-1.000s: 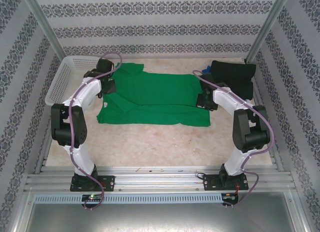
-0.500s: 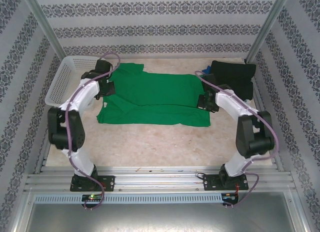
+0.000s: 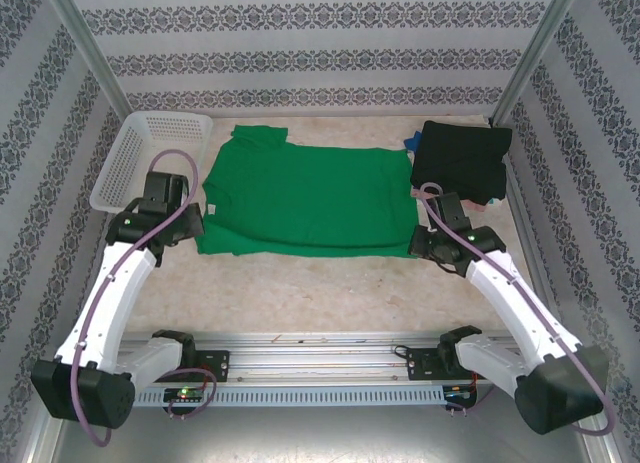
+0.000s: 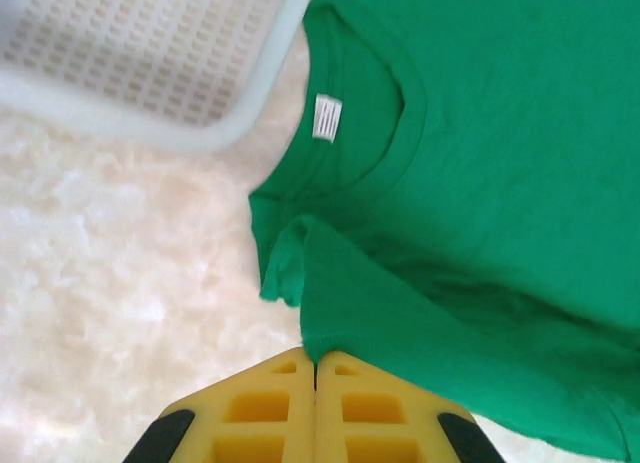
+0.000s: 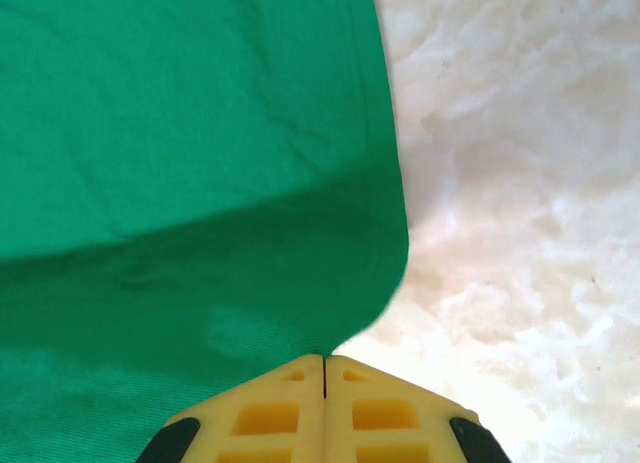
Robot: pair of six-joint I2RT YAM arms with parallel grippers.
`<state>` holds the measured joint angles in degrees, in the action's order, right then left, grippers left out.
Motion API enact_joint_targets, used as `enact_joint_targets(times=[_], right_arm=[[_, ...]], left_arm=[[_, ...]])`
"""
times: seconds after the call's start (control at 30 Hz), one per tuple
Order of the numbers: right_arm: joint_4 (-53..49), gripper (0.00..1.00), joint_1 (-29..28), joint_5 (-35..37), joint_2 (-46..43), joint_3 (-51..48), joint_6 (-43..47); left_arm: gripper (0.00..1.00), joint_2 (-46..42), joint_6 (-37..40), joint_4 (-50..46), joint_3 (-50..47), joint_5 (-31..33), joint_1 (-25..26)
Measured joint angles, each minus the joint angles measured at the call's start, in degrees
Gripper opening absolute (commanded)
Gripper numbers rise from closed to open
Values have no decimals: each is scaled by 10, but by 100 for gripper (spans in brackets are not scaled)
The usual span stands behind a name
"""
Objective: Fold and stack the t-shirts
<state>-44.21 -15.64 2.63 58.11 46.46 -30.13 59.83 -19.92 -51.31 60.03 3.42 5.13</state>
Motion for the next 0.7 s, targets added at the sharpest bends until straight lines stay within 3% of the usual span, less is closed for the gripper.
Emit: enact_joint_targets(times=[0.17, 0.3, 0.7], right_arm=[[0, 0, 2, -6, 10, -13, 1], [20, 0, 21, -5, 58, -9, 6], [110, 0, 69, -25, 292, 120, 50]], left_arm=[[0, 2, -3, -8, -28, -4, 0], [0, 66, -2, -3, -12, -4, 0], [0, 347, 20, 16, 209, 7, 0]])
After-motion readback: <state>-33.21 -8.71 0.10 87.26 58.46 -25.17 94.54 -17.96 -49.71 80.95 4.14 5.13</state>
